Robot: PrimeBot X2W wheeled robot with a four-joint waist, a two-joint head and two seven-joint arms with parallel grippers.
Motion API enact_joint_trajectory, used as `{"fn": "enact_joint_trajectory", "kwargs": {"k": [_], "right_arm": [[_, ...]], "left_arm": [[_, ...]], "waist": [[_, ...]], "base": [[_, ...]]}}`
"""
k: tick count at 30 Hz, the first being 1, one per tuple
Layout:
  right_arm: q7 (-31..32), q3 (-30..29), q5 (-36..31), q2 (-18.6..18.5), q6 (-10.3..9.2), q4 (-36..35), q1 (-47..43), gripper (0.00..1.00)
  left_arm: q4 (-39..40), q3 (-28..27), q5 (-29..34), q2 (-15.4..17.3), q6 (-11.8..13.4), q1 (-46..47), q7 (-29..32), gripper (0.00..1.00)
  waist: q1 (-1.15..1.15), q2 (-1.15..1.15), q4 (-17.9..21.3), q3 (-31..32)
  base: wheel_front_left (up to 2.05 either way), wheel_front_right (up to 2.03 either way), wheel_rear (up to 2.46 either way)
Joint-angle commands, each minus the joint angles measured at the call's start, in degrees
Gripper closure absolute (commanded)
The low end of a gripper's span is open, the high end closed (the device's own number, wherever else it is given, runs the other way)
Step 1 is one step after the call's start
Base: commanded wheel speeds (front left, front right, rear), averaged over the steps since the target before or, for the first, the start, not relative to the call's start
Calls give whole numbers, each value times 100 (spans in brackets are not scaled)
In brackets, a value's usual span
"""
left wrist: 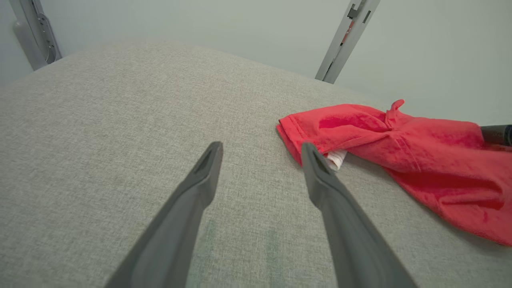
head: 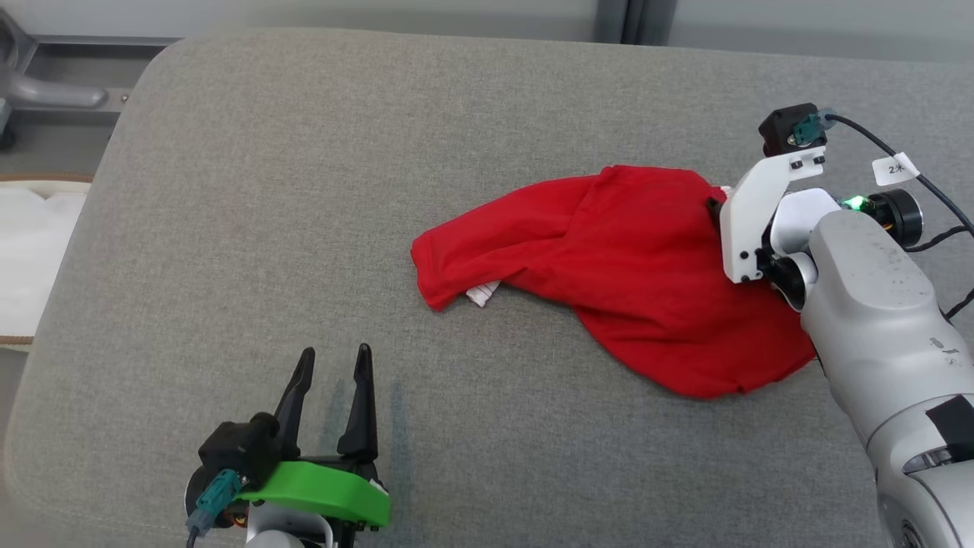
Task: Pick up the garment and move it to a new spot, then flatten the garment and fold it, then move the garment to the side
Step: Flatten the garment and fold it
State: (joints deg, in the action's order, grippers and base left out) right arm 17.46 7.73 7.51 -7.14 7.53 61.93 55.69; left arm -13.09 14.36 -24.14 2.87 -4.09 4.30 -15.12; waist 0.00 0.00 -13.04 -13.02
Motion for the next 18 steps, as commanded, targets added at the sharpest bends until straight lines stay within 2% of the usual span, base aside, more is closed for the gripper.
{"fn": "enact_joint_trajectory", "kwargs": {"k": [1,7,8,9,10,11,12,18], "right_arm": [[103,58,85,-22,-10,112,51,0],[261,290,409,10,-9,440,3,0],[245,329,455,24,-6,456,-10,12],[190,377,510,39,-6,447,-17,58],[122,428,534,41,-5,422,-18,69],[23,506,557,31,-5,380,-14,91],[-57,568,591,25,-5,342,-6,100],[-576,962,778,6,-8,128,116,100]], "left_arm": [[9,11,-4,7,25,119,-1,0],[-4,82,-29,7,55,160,-1,0],[-4,87,-34,7,54,162,-1,0],[-6,87,-36,7,55,165,-1,0],[-7,82,-35,7,58,171,-1,0],[-12,75,-28,7,59,179,-1,0],[-18,65,-18,7,60,183,-1,0],[-64,17,68,7,58,155,-1,0]], "waist": [[0,0,-128,-142],[0,0,-144,-218],[0,0,-141,-223],[0,0,-135,-227],[0,0,-127,-229],[0,0,-113,-227],[0,0,-99,-221],[0,0,53,-74]], "base": [[0,0,0],[0,0,0],[0,0,0],[0,0,0],[0,0,0],[0,0,0],[0,0,0],[0,0,0]]}}
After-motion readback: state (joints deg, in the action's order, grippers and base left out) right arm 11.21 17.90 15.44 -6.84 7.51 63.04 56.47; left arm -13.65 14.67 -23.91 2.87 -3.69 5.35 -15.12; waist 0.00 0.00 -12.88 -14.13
